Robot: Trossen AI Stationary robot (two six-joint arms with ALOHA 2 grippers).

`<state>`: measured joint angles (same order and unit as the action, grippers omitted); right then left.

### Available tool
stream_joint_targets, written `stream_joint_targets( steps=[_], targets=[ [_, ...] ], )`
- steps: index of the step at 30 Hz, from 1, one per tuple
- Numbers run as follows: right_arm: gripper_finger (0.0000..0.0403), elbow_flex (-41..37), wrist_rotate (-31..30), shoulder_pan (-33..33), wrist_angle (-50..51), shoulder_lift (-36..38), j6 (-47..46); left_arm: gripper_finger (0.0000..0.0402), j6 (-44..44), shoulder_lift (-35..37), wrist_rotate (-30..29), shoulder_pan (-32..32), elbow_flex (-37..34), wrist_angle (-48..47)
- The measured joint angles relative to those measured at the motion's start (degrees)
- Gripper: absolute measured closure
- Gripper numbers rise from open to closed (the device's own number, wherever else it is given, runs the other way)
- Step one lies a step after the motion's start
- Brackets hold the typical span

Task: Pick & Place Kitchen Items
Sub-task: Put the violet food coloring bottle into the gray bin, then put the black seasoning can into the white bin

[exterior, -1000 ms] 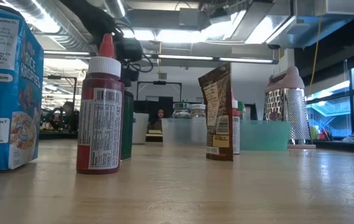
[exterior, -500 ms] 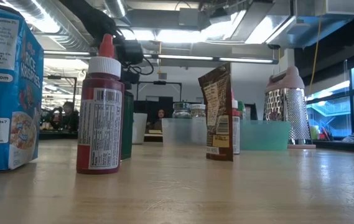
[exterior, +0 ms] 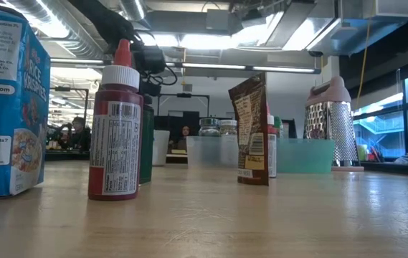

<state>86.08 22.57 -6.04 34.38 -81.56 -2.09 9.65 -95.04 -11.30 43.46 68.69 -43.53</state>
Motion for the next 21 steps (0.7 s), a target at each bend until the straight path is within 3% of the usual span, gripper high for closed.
stream_joint_targets(
  steps=[14, 21],
  targets=[
    [0.0117, 0.00, 0.02, 0.00, 0.33, -0.02, 0.70, 0.0195, 0.10, 6.66, 1.26, -3.70, 3.43, -2.58],
    [0.0117, 0.00, 0.02, 0.00, 1.82, -0.02, 0.68, 0.0197, 2.05, 15.87, 11.41, -8.36, 3.58, -4.83]
  ],
)
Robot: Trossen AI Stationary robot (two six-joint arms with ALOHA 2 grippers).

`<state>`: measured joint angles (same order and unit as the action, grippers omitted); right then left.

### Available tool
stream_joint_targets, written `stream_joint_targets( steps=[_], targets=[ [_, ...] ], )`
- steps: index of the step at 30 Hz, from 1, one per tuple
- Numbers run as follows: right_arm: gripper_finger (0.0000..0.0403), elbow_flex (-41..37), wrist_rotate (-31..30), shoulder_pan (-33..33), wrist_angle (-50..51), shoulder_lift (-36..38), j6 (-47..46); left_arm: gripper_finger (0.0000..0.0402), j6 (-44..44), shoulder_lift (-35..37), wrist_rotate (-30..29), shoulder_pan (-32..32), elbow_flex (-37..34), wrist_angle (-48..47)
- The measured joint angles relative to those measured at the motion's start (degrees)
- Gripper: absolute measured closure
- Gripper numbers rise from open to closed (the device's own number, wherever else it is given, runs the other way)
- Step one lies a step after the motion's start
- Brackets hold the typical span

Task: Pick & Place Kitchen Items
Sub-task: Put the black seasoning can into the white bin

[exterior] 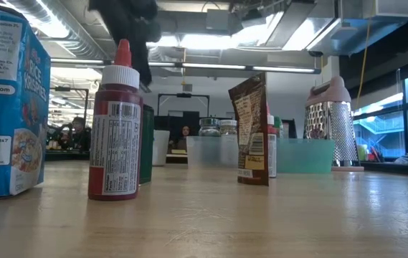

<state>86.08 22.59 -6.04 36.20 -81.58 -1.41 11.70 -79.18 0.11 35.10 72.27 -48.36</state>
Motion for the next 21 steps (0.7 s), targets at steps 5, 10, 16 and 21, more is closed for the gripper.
stream_joint_targets(
  steps=[5, 10, 16, 21],
  targets=[
    [0.0117, 0.00, 0.05, 0.00, 0.48, 0.00, 0.30, 0.0198, 0.01, 6.53, 9.54, -5.72, 0.02, -2.39],
    [0.0117, 0.00, 0.11, -0.07, 1.13, 0.00, 0.79, 0.0199, 1.58, 10.83, 15.43, -15.12, 0.02, -5.49],
    [0.0116, 0.00, 0.09, -0.98, 1.76, 0.00, 1.98, 0.0199, 4.35, 11.82, 17.65, -28.87, 0.02, -7.63],
    [0.0116, 0.00, 0.09, -2.12, 3.03, 0.00, 3.39, 0.0199, 4.11, 9.07, 8.12, -38.96, 0.02, -7.20]
  ],
)
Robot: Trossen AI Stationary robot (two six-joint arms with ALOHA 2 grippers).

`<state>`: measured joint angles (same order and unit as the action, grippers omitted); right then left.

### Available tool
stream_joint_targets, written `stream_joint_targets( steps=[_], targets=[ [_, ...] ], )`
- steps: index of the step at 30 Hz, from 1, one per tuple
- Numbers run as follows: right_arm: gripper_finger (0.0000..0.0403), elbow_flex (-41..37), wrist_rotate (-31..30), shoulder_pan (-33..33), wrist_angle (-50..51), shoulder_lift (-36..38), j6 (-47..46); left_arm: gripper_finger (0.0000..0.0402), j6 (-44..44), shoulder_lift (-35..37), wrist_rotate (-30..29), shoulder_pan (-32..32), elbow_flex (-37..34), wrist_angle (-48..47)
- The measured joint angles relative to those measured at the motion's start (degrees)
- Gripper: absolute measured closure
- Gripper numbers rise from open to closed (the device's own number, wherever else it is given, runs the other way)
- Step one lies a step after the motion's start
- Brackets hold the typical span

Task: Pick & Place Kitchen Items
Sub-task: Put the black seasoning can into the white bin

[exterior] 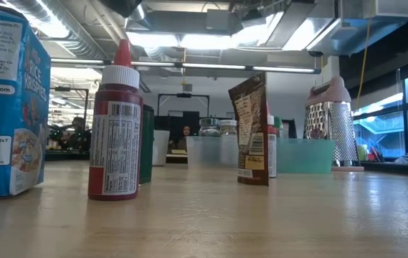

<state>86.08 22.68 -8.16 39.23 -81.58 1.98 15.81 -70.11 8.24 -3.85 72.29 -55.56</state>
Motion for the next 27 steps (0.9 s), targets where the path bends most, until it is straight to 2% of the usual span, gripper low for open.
stream_joint_targets(
  steps=[2, 4, 8, 11, 17, 27],
  targets=[
    [0.0116, 0.00, -0.02, -0.60, 0.61, 0.00, 0.02, 0.0199, -0.26, -1.80, -4.50, -2.84, 0.00, 0.03],
    [0.0116, 0.00, -0.01, -1.29, 1.13, 0.00, 0.20, 0.0199, -2.11, -4.15, -6.62, -5.03, -0.02, 0.10],
    [0.0116, 0.00, -0.01, -3.09, 2.02, 0.00, 0.44, 0.0199, -8.22, -9.25, -6.67, -8.40, -0.02, 2.93],
    [0.0116, -0.01, -0.04, -4.64, 3.04, 0.00, 1.11, 0.0199, -9.13, -12.42, -6.65, -10.38, -0.02, 5.47],
    [0.0116, -0.02, -0.09, -7.18, 4.36, 0.00, 1.73, 0.0193, -16.52, -16.78, -6.52, -12.68, -0.02, 8.96],
    [0.0116, -0.02, -0.13, -8.44, 5.44, 0.00, 1.95, 0.0137, -21.12, -17.46, -6.37, -12.56, -0.02, 8.99]
  ],
)
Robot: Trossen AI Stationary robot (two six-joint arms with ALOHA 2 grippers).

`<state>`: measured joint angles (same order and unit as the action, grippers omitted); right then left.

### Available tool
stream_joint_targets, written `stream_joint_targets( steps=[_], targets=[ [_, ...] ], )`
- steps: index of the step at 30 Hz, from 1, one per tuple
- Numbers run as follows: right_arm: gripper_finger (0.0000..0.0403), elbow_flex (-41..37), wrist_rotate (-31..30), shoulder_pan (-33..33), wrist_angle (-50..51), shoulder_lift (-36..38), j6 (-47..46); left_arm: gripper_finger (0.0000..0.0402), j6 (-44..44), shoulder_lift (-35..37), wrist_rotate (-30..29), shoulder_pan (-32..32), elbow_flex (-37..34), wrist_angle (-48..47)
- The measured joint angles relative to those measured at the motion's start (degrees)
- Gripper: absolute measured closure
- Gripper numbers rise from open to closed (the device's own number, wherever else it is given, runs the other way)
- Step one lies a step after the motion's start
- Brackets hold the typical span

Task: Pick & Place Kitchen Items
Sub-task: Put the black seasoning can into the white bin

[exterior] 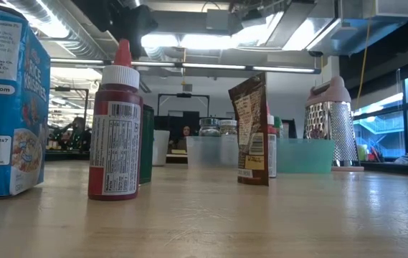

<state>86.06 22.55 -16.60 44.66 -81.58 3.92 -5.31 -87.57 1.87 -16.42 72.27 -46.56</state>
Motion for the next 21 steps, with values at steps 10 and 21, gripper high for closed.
stream_joint_targets(
  steps=[10, 21],
  targets=[
    [0.0116, -0.02, 0.15, -0.79, 1.46, 0.00, 0.02, 0.0111, -2.32, -1.33, -4.30, 3.67, 0.00, -1.77],
    [0.0116, -3.94, 1.25, -2.21, -3.11, 0.00, -1.41, 0.0112, -1.50, -7.36, 5.72, 3.62, 0.00, -1.34]
  ],
)
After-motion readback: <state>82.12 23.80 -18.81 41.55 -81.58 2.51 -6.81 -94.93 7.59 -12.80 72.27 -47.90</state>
